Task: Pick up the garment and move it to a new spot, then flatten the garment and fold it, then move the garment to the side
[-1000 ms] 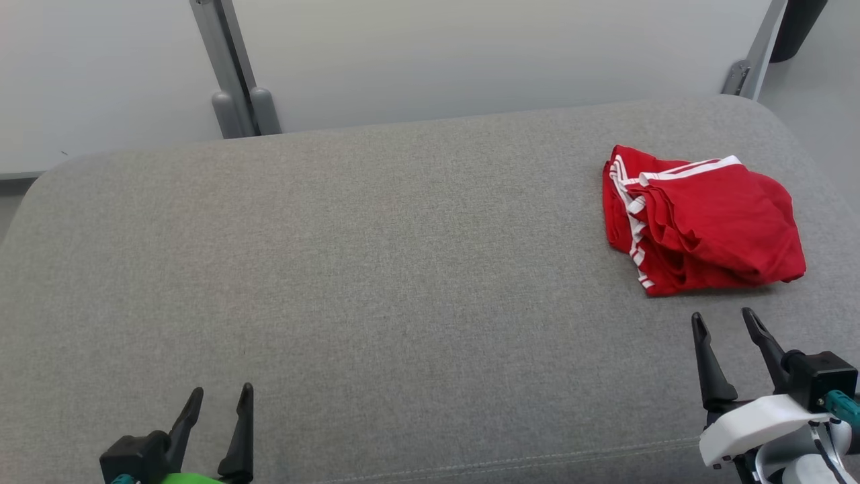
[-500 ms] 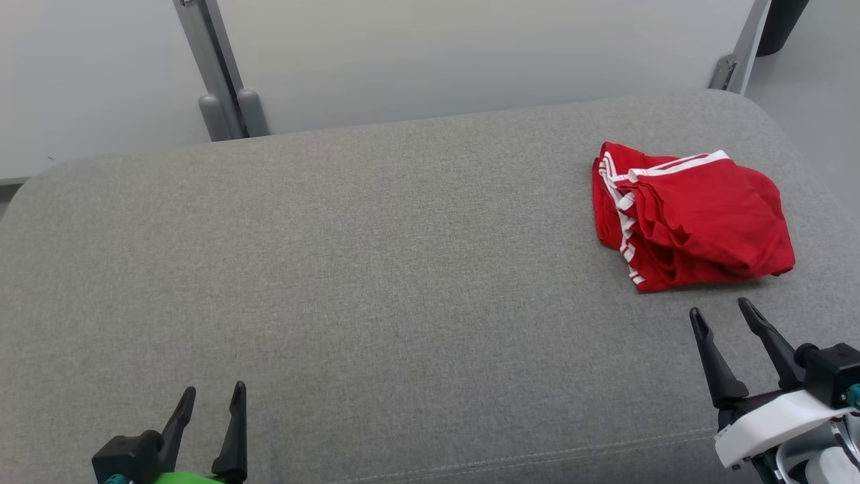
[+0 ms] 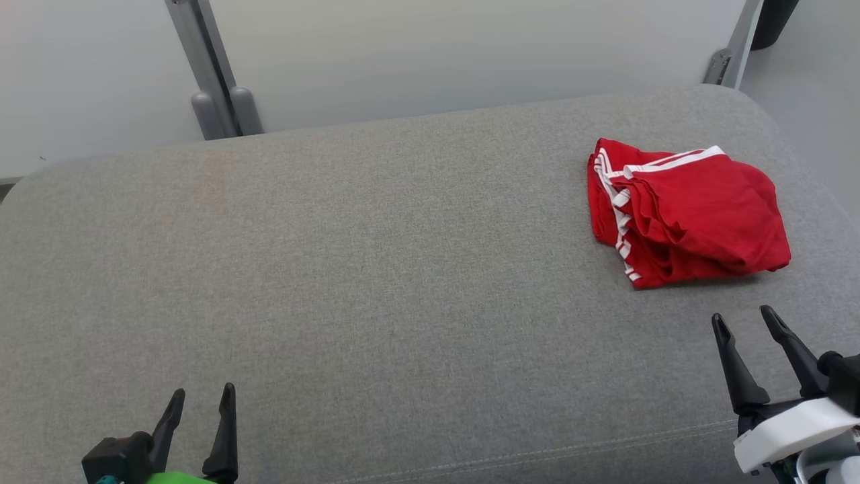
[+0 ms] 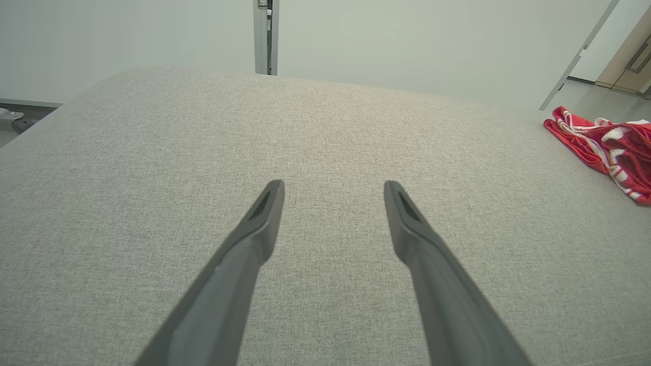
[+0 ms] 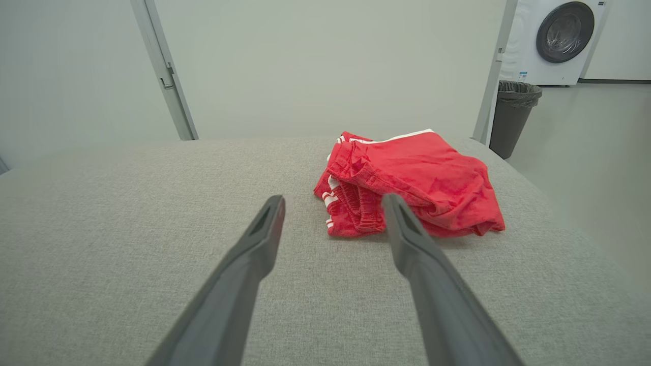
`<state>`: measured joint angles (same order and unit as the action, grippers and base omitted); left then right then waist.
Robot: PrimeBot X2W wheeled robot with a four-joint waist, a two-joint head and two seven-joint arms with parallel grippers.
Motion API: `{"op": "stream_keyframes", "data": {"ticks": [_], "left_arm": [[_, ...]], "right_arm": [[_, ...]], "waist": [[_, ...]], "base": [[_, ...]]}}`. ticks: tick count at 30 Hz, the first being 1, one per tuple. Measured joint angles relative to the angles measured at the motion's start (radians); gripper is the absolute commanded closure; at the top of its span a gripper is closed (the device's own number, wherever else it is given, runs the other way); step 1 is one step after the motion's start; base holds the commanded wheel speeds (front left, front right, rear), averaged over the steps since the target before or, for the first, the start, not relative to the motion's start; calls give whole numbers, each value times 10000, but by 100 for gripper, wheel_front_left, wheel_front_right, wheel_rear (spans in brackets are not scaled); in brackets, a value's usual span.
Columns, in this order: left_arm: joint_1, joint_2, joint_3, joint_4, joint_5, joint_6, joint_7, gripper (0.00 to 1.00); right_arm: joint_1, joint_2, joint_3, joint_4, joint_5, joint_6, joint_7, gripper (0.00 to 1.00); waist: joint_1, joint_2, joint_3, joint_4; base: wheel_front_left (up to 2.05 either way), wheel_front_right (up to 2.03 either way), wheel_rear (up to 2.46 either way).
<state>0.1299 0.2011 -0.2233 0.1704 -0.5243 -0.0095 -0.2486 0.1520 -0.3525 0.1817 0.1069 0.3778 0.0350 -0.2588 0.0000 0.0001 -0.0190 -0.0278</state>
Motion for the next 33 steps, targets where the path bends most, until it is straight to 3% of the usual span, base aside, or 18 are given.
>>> {"op": "stream_keyframes", "data": {"ticks": [28,29,33], "left_arm": [[231,-96,349,163,272,-86,0,0],[288,-98,341,157,270,-92,0,100],[413,-328,228,556,270,-92,17,100]], "right_arm": [[123,334,-621,224,-180,297,0,0],[123,349,-621,232,-180,326,0,100],[243,711,-477,596,-176,345,0,100]], "waist": [[0,0,-275,736],[0,0,-284,745],[0,0,-289,750]], "base": [[0,0,0],[0,0,0],[0,0,0]]}}
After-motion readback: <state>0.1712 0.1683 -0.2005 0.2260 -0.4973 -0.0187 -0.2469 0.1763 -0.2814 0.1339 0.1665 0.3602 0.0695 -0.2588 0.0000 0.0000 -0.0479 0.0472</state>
